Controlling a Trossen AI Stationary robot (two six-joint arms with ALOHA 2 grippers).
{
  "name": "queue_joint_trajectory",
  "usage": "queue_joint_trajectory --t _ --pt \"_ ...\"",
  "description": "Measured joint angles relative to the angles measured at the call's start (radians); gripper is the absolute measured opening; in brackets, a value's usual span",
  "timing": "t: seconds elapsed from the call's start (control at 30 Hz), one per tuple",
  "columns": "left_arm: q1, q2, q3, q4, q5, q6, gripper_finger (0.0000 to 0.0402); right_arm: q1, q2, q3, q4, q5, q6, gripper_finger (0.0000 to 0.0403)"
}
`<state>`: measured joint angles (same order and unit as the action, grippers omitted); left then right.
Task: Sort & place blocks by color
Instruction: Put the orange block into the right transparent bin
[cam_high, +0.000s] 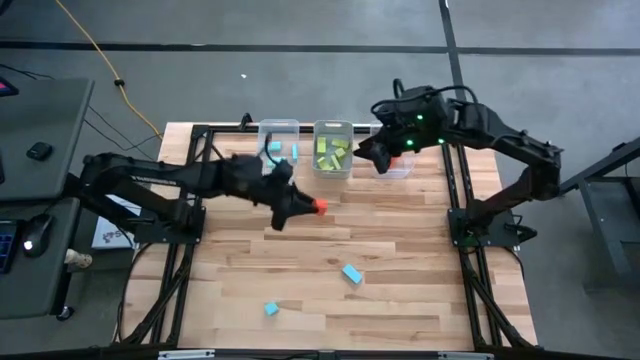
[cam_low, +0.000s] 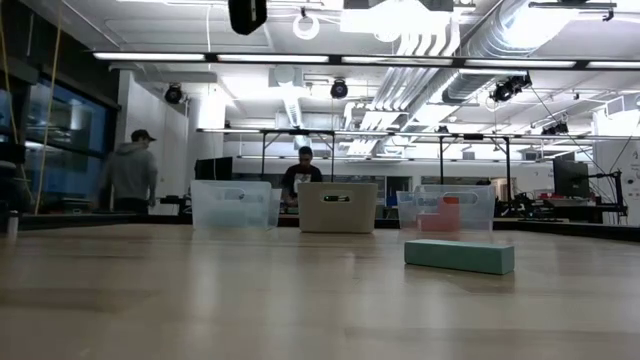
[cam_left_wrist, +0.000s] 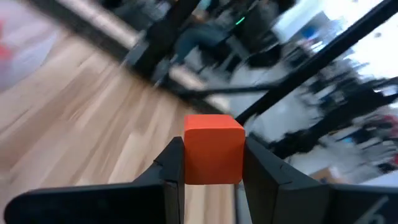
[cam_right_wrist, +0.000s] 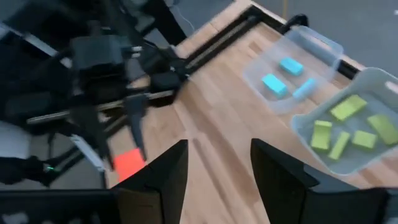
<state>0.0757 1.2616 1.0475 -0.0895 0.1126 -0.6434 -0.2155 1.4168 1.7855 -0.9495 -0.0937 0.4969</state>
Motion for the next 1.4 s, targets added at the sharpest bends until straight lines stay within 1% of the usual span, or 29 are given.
queue_joint_trajectory --t 0.17,0.33,0.6,0.8,1.0,1.1,1.2,1.27,1.33,1.4 --pt "0.082 -0.012 -0.003 0.124 0.151 0.024 0.0078 0.052 -0.016 0.0 0.013 -0.013 0.045 0.0165" --pt "0.145 -0.012 -0.003 0.209 0.301 0.022 0.0078 0.091 -0.005 0.0 0.015 -0.019 0.046 0.0165" --pt "0.236 -0.011 -0.003 0.278 0.465 0.014 0.0078 0.121 0.012 0.0 0.087 -0.011 0.066 0.0165" --pt "0.29 -0.011 -0.003 0.276 0.566 0.023 0.0078 0.12 0.031 0.0 0.197 0.006 0.088 0.0165" --pt "0.323 -0.011 -0.003 0.267 0.638 0.026 0.0078 0.12 0.069 0.0 0.237 0.012 0.098 0.0178" --pt "0.332 -0.011 -0.003 0.266 0.657 0.027 0.0078 0.12 0.085 0.0 0.25 -0.036 0.095 0.018" --pt "0.336 -0.011 -0.003 0.266 0.663 0.027 0.0078 0.12 0.091 0.0 0.291 -0.038 0.052 0.0174" --pt "0.337 -0.011 -0.003 0.266 0.665 0.027 0.0078 0.12 0.091 0.0 0.324 -0.018 0.027 0.0172" --pt "0.336 -0.011 -0.003 0.266 0.665 0.027 0.0078 0.12 0.091 0.0 0.333 -0.018 0.038 0.0173" --pt "0.336 -0.011 -0.003 0.266 0.664 0.027 0.0078 0.115 0.091 0.0 0.322 -0.043 0.05 0.018"
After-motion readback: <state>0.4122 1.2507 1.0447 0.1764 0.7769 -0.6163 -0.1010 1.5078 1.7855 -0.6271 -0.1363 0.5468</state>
